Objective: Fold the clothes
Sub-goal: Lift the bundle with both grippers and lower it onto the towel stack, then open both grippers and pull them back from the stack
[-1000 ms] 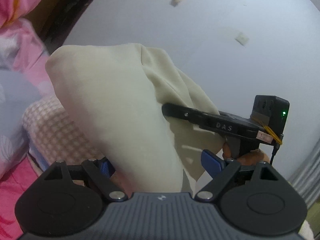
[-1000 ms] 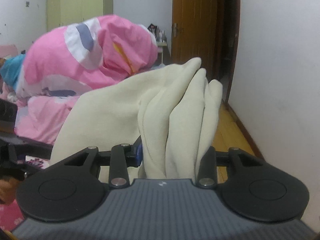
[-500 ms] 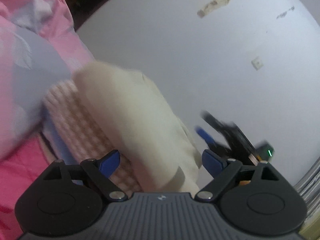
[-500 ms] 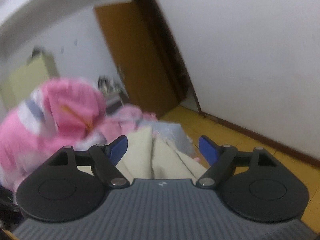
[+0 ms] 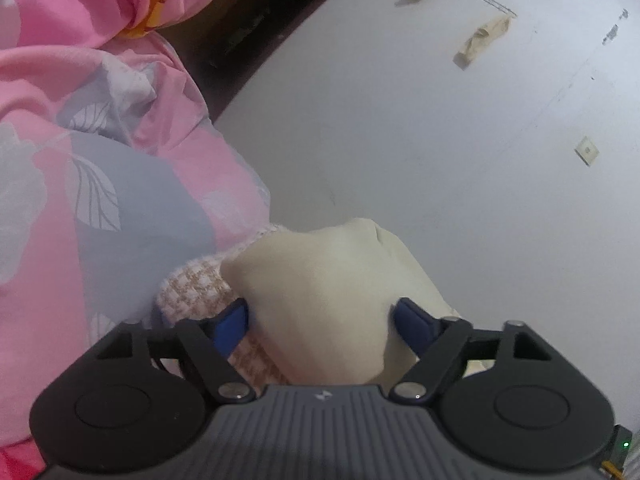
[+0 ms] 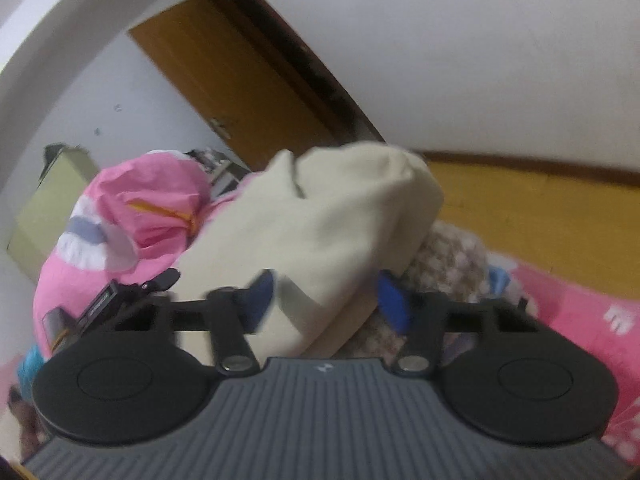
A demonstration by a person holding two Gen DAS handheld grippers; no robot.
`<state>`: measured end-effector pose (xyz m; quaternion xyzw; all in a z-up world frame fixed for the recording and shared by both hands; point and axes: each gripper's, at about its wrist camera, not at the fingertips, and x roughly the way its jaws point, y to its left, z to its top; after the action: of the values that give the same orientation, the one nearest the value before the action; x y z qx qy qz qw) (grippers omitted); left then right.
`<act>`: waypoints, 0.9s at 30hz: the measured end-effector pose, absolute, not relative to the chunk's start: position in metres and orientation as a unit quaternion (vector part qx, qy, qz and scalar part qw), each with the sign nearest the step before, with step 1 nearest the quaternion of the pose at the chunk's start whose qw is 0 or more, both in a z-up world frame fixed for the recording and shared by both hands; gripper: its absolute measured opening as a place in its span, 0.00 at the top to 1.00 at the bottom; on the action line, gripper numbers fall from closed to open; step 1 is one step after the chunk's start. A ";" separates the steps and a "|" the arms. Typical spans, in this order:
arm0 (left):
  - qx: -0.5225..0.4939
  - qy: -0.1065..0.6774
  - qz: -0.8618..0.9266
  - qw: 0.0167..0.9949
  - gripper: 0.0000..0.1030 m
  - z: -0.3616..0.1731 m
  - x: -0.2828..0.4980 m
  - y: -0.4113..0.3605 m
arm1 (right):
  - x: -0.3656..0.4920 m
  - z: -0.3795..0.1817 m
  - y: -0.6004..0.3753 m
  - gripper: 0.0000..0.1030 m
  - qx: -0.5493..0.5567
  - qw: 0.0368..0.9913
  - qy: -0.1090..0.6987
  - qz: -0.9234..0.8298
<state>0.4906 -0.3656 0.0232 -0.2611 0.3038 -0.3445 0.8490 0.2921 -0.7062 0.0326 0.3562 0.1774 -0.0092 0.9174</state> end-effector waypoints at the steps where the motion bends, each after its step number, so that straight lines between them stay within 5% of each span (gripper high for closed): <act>1: -0.260 0.297 -0.341 0.853 0.26 0.024 0.488 -0.368 | 0.297 0.031 -0.707 0.60 0.360 0.916 0.175 -0.010; 12: -0.276 0.294 -0.321 0.857 0.27 0.022 0.506 -0.376 | 0.331 0.011 -0.714 0.67 0.414 0.898 0.145 -0.016; 20: -0.291 0.309 -0.312 0.850 0.21 0.025 0.496 -0.365 | 0.296 0.008 -0.720 0.55 0.455 0.881 0.131 -0.005; 27: -0.264 0.278 -0.328 0.864 0.21 0.075 0.441 -0.325 | 0.193 0.072 -0.704 0.51 0.380 0.913 0.147 -0.036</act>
<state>0.4407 -0.3246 0.0752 -0.2636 0.2780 -0.3280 0.8635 0.1929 -0.7040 0.0716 0.3801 0.1467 -0.0364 0.9125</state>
